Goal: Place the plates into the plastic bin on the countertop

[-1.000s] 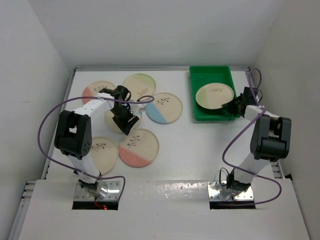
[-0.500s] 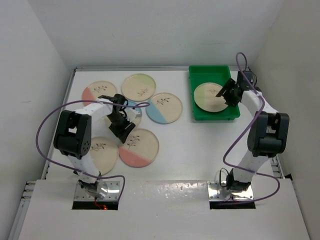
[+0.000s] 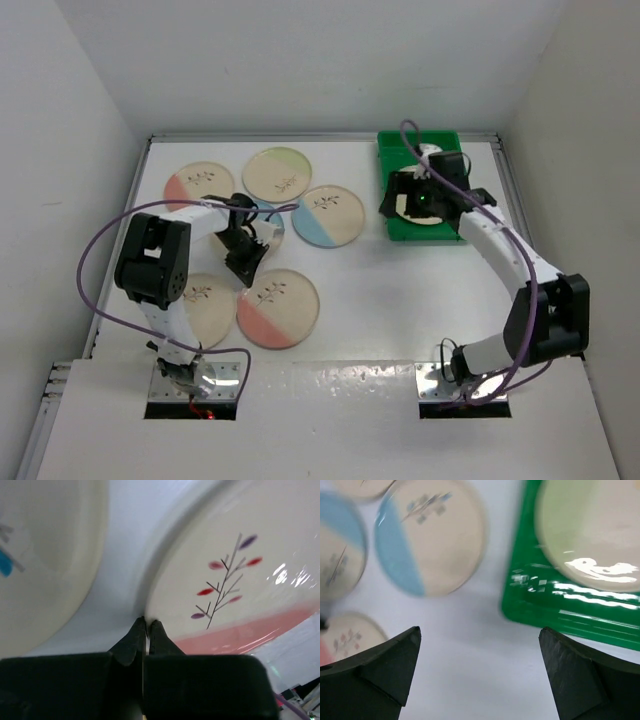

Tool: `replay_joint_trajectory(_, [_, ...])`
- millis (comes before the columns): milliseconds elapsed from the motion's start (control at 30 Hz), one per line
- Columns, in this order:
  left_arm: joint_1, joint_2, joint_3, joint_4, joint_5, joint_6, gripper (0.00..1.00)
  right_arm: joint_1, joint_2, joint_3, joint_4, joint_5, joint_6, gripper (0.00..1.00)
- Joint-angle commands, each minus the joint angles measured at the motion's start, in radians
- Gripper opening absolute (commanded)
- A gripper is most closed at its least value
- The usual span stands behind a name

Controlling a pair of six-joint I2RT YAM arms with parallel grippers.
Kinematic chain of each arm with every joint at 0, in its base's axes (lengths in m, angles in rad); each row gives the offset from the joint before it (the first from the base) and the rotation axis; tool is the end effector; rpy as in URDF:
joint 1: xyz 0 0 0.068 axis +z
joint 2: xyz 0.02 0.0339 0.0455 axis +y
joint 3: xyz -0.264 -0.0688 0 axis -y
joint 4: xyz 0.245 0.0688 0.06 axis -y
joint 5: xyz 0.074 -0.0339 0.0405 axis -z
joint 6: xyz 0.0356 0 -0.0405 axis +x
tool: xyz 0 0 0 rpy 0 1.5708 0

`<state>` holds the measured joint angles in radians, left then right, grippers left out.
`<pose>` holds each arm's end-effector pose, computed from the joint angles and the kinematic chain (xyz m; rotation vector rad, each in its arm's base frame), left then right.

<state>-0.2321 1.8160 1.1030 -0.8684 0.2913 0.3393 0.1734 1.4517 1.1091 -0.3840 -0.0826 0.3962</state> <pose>0.2969 -0.0807 0.1466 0.8723 2.9782 -0.4554 0.3161 0.0583 0.2771 0.2156 2.3154 0.3856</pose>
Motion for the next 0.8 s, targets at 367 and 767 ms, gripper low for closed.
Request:
replay_joint_trajectory(367, [-0.075, -0.150, 0.189, 0.069, 0.169, 0.010, 0.00, 0.380, 0.365, -0.057, 0.082, -0.623, -0.158, 0.91])
replay_joint_trajectory(767, [-0.101, -0.170, 0.141, 0.114, 0.187, 0.010, 0.00, 0.416, 0.575, -0.034, 0.324, -0.701, 0.065, 0.17])
